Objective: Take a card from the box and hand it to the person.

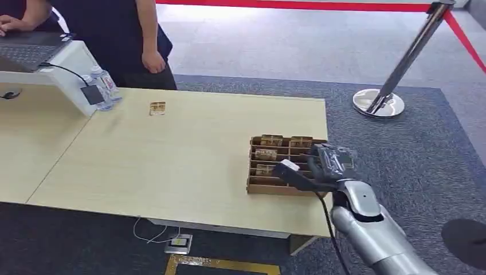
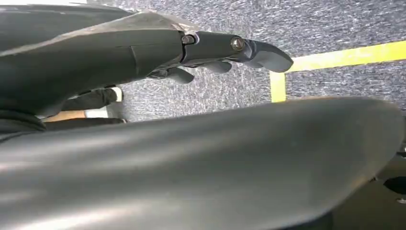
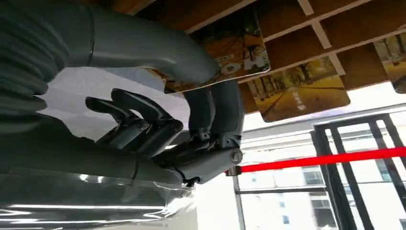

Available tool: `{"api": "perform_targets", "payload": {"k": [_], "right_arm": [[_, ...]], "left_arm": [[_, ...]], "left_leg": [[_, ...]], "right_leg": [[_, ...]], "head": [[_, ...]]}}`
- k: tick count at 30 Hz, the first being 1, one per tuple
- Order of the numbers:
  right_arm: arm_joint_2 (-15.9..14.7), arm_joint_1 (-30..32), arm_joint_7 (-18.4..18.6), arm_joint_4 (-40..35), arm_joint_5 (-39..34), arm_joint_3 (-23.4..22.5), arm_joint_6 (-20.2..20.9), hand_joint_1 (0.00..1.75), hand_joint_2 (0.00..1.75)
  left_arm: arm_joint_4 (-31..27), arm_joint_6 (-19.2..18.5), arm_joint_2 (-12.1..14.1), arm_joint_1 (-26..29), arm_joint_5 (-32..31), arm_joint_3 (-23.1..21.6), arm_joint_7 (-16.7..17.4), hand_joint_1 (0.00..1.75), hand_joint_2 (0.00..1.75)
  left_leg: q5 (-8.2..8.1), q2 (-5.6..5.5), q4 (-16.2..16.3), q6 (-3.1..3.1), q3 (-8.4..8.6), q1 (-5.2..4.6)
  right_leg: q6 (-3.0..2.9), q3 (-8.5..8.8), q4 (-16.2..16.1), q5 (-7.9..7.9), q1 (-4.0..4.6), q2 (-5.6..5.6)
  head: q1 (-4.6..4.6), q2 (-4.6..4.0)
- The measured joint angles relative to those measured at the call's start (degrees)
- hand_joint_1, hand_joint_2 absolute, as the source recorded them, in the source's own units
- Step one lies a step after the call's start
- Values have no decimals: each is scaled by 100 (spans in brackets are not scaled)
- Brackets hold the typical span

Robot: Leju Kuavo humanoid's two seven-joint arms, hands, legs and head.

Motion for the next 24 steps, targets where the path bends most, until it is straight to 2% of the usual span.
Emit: {"api": "perform_targets", "payload": {"k": [11, 18, 24], "right_arm": [[-288, 193, -159, -825, -159, -2, 137, 175, 175], [-557, 195, -512, -1556, -728, -42, 641, 175, 175], [-765, -197, -680, -1996, -1032, -52, 1014, 175, 175]], "left_arm": [[0, 0, 4, 1, 26, 2, -48, 0, 0], [0, -9, 7, 6, 72, 2, -63, 0, 0], [0, -33, 15, 6, 109, 2, -103, 0, 0]], "left_leg": [[0, 0, 0, 0, -2, 0], [0, 0, 0, 0, -3, 0], [0, 0, 1, 0, -2, 0]], "right_leg": [[0, -1, 0, 0, 0, 0], [0, -1, 0, 0, -1, 0], [0, -1, 1, 1, -1, 0]], "head": [[0, 0], [0, 0], [0, 0]]}}
